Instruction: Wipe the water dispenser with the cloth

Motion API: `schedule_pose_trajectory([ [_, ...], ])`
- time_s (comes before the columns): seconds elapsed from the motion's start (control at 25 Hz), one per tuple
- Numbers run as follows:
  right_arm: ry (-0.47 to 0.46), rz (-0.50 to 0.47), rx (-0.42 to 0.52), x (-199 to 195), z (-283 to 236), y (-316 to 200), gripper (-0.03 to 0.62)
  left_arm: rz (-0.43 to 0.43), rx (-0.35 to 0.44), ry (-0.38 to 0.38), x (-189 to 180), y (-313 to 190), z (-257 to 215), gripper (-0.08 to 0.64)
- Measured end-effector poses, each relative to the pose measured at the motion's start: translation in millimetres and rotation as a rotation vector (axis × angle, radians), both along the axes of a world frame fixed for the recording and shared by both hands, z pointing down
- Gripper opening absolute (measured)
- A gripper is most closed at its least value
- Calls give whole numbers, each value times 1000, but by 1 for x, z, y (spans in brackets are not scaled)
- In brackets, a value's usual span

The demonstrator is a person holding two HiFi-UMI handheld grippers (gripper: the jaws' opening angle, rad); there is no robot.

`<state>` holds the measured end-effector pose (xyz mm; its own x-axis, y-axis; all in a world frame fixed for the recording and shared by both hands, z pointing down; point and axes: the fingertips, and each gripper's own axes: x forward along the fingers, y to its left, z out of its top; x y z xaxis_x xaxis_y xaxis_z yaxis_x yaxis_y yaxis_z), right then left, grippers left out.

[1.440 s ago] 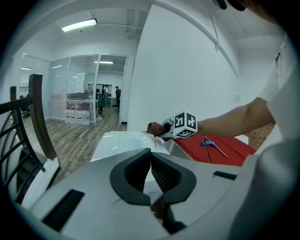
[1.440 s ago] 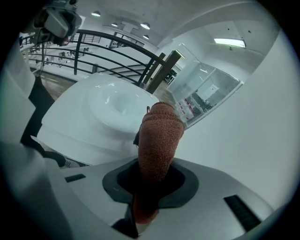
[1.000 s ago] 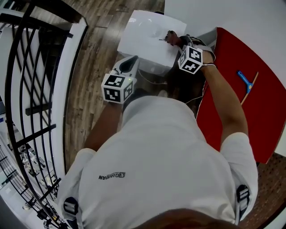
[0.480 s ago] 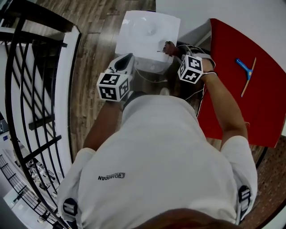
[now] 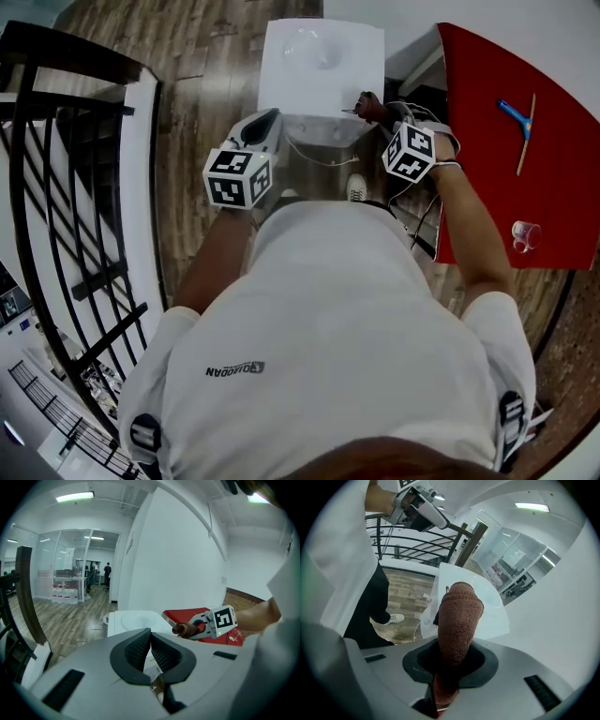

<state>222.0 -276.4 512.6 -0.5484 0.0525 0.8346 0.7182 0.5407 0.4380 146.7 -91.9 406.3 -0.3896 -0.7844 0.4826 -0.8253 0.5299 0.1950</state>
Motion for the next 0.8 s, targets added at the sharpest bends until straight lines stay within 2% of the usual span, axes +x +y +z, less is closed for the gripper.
schedule_pose_trajectory([
  [0.16,-2,137,-56,9,-2,10,72,48,1,21,-3,14,7,0],
  [0.44,-21,482,-310,15,-7,18,72,103,21,52,-8,29,12,0],
  [0.56,-62,635,-395,16,-7,17,72,109,33,58,-8,39,15,0],
  [0.72,-128,867,-627,2,-12,30,72,111,37,53,-10,55,22,1],
  [0.8,-147,946,-759,-12,-17,44,72,114,44,45,-10,61,22,1],
])
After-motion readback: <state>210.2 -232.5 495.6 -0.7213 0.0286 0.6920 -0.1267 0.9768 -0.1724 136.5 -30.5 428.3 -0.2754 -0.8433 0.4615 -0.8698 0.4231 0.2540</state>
